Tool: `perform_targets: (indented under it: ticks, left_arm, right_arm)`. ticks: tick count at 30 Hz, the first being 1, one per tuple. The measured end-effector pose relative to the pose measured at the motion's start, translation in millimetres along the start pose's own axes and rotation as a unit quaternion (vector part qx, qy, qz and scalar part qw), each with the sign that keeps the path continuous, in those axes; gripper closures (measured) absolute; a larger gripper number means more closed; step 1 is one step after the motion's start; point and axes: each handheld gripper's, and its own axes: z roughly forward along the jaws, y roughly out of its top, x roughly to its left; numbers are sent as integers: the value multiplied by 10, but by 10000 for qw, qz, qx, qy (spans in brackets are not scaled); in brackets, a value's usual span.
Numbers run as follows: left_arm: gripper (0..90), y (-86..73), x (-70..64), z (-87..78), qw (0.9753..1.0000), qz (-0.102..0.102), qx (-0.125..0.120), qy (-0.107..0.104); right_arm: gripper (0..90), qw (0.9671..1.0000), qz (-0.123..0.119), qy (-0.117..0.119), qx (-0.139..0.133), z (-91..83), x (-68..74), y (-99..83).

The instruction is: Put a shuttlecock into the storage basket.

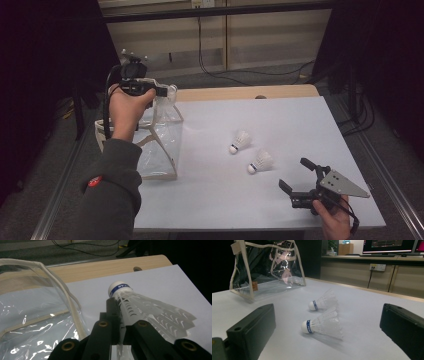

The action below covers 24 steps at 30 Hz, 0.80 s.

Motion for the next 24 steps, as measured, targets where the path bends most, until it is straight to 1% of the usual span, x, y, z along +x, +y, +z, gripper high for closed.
perform_targets:
  ticks: [6,10,13,15,18,20,24]
  left_arm:
    - [888,12,38,-38,10000,-11,1,35]
    - [888,21,50,-63,10000,-22,-44,77]
    - [888,27,63,-79,10000,12,-31,93]
    - [888,31,69,-88,9999,-24,-49,97]
    - [887,38,86,-102,9999,-5,-26,107]
    - [887,42,87,-101,9999,-51,-57,120]
    - [887,52,110,-109,9999,-39,-41,141]
  right_arm:
    - [2,10000,6,1,1,-1,0,-1]
    - [2,10000,14,-3,6,-1,-1,-2]
    - [2,10000,7,3,8,-3,-1,0]
    - [2,10000,14,2,2,-1,-1,-2]
    - [2,10000,15,14,5,-1,2,-1]
    - [2,10000,7,11,2,0,0,-1]
    - [2,10000,0,4,9,-5,-5,-1]
